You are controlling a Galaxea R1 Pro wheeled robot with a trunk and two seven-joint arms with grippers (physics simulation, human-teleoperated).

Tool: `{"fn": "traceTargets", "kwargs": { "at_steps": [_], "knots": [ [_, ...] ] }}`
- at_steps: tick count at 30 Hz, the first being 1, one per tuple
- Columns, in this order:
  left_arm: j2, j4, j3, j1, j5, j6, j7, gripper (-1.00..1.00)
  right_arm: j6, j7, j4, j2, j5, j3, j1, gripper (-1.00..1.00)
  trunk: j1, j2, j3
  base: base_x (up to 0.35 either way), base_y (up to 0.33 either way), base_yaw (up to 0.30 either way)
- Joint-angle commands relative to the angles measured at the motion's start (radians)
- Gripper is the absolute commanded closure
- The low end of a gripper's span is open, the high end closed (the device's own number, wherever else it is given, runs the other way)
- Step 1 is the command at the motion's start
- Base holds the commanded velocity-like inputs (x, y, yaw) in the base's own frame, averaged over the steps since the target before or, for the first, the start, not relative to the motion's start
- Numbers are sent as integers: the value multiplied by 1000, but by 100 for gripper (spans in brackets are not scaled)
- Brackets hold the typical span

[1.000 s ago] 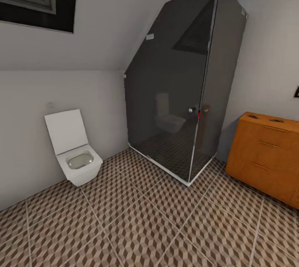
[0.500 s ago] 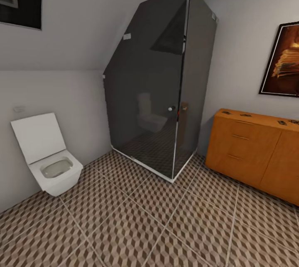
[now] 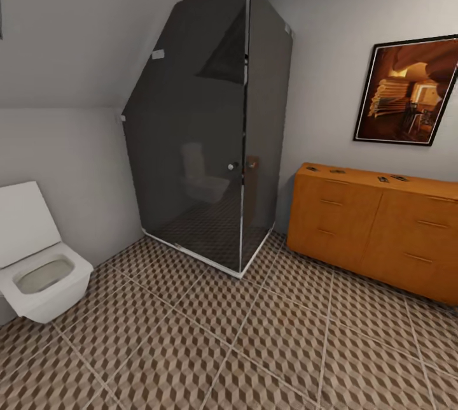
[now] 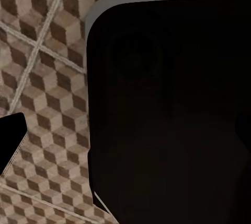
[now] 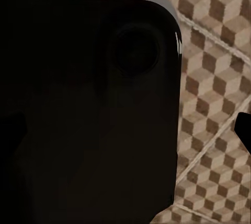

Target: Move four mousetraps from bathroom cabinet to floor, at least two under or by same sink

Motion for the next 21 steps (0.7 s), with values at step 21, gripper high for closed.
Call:
{"fn": "traceTargets", "kwargs": {
  "at_steps": [21],
  "knots": [
    [0, -1, 0, 0, 1, -1, 0, -100, -3, 0, 0, 0, -1, 0, 0, -100, 0, 0, -1, 0, 0, -296]
  ]
}}
